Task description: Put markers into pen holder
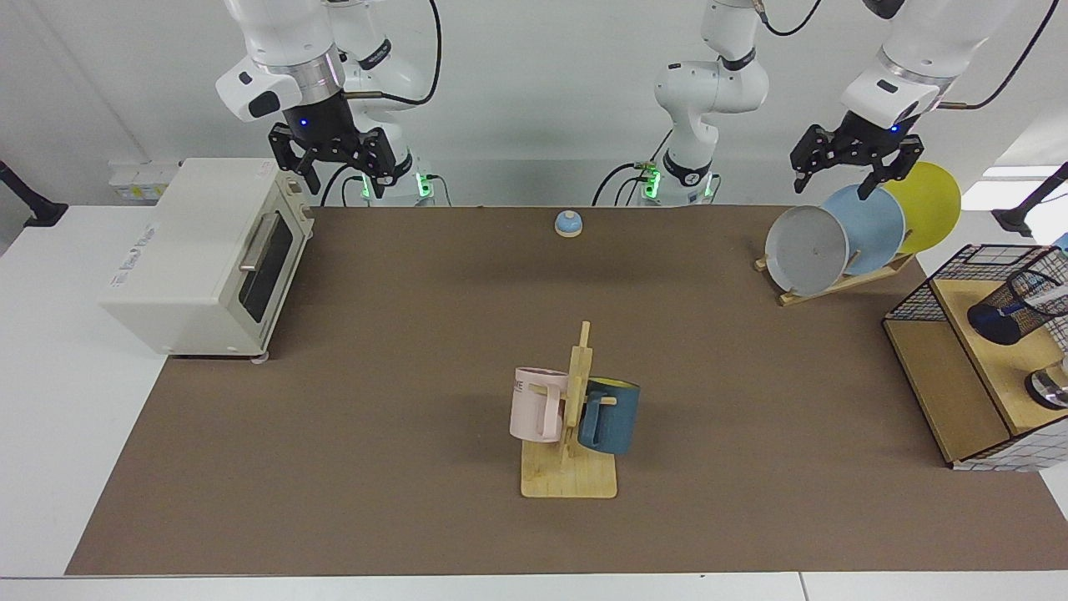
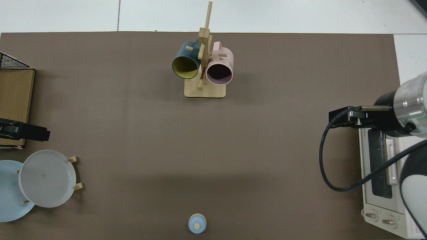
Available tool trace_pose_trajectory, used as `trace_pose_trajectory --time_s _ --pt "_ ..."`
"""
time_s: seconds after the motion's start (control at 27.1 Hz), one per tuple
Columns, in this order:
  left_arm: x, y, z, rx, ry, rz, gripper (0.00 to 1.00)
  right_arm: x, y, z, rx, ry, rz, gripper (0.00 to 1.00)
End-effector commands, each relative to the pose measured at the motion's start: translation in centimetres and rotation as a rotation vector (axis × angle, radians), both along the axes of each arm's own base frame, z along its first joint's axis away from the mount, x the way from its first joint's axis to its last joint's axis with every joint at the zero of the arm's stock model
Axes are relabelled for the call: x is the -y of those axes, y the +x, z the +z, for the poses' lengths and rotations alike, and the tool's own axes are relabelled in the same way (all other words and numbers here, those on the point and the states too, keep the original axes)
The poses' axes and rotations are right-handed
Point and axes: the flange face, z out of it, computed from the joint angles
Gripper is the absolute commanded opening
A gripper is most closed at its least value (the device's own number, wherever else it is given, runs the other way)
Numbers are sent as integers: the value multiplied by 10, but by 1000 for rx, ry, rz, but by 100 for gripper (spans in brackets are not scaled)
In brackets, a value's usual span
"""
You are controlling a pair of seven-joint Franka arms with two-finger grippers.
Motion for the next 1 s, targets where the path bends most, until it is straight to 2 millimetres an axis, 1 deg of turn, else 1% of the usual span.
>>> trace_pose_trajectory --time_s 0.0,0.18,0.37,0.52,0.59,0.78,0.96 --pt "4 -10 2 -5 -34 21 100 4 0 4 17 10 17 99" --pt "7 -10 6 -3 -31 17 100 4 0 3 16 9 17 99" --pt "19 -13 11 -5 -27 -2 100 4 0 3 16 9 17 99" --pt "19 -11 18 -17 -26 0 100 4 0 3 16 9 17 99" --pt "24 -9 20 -26 -29 -9 100 4 0 4 17 10 17 99" --pt "28 5 29 -25 -31 -14 100 4 0 4 17 10 17 99" --pt "29 10 28 -27 -31 -16 100 4 0 4 17 10 17 99"
